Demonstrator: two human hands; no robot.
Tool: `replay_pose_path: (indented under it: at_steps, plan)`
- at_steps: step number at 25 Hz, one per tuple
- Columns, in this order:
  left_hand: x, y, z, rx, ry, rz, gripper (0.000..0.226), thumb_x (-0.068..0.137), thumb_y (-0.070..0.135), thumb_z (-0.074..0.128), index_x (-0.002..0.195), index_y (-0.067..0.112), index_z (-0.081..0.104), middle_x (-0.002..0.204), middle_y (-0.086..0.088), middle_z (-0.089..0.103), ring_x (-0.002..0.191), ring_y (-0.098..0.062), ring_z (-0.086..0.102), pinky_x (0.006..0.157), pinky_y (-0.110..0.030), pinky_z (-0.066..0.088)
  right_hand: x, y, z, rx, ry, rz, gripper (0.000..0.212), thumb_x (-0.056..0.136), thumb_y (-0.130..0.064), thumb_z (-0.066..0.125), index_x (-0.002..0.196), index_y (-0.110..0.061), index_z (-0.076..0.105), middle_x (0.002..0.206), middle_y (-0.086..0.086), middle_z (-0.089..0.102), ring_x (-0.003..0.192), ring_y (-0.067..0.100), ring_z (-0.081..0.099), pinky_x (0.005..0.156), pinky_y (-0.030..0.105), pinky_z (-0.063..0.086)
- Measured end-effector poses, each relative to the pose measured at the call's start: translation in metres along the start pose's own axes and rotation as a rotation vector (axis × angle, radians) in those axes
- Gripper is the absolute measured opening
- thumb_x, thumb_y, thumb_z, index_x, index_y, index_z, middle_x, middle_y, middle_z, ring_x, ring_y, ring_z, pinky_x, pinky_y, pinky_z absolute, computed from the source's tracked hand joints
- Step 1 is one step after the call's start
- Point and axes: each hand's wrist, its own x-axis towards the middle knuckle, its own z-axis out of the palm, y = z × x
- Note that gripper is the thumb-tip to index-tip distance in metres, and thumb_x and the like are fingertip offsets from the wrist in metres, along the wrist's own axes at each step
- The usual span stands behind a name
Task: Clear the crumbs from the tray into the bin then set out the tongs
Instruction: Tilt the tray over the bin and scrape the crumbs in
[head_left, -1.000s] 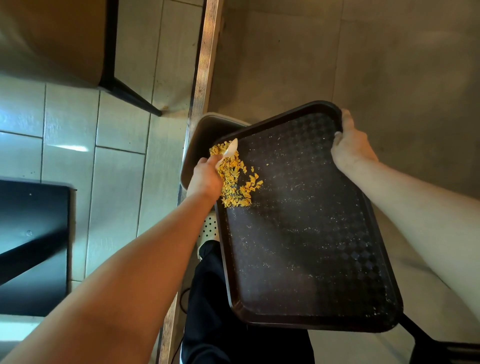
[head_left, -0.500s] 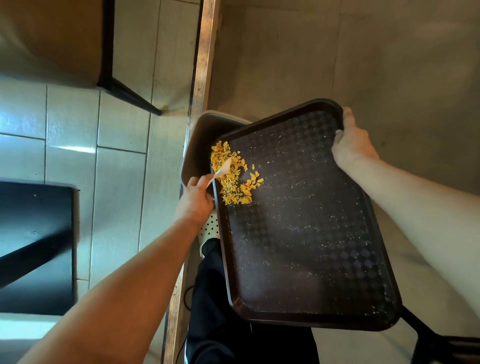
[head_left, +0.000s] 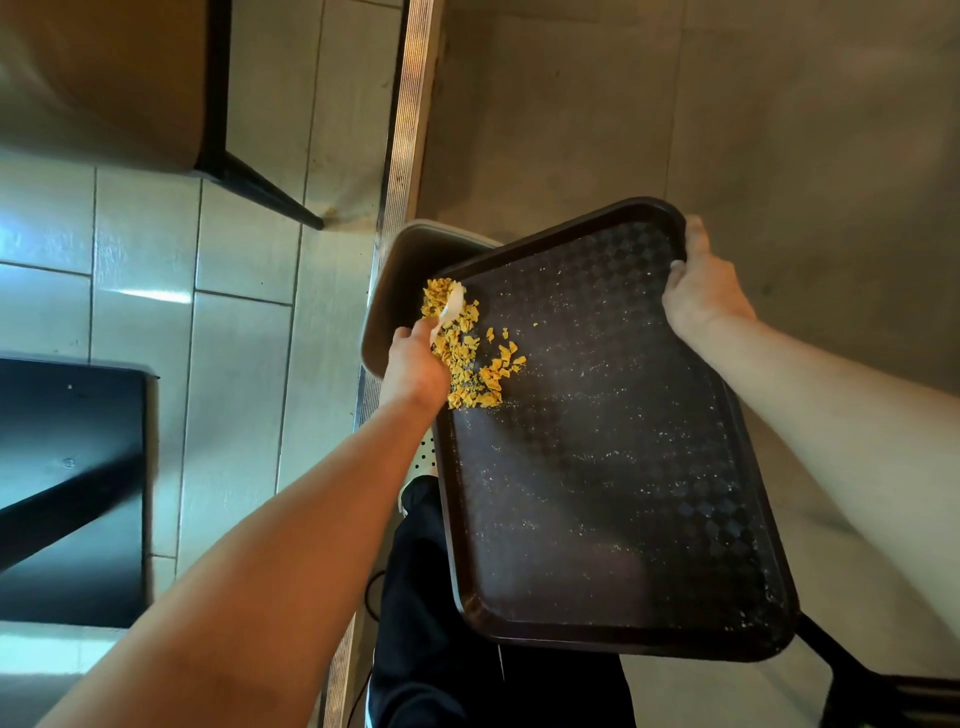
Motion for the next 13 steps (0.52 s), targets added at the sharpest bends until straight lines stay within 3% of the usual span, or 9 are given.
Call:
replay_pose_path:
  at_steps: [6,10,13]
  plan:
    - [0.002,-0.003,-0.004,-0.003,0.064,-0.076,0.056,0.09,-0.005,0.041,0.141,0.017,0.038,0.132,-0.011,0.041,0.116,-0.03,0.05,0.094,-0.035,0.044,-0.001,0.0,-0.001,0.004,-0.003,0.006,0.052,0.102,-0.025,0.025,0.148,-0.032,0.004,0.126,0.016,0.052,0.106,0.032,0.055,0.09,0.04,0.044]
    - [0.009,-0.004,-0.003,-0.03,-0.016,-0.022,0.059,0.09,-0.008,0.04,0.142,0.02,0.038,0.129,-0.01,0.041,0.113,-0.028,0.05,0.092,-0.033,0.047,0.001,-0.001,-0.001,-0.002,0.001,0.001,0.052,0.102,-0.024,0.025,0.148,-0.032,0.004,0.125,0.017,0.053,0.106,0.032,0.055,0.088,0.038,0.043]
    - [0.012,-0.008,-0.004,-0.009,-0.023,-0.071,0.063,0.087,-0.011,0.041,0.142,0.019,0.037,0.129,-0.013,0.04,0.112,-0.032,0.051,0.094,-0.041,0.05,0.003,0.0,-0.001,-0.017,-0.001,-0.001,0.052,0.102,-0.024,0.026,0.148,-0.032,0.004,0.124,0.017,0.053,0.105,0.033,0.056,0.089,0.038,0.043]
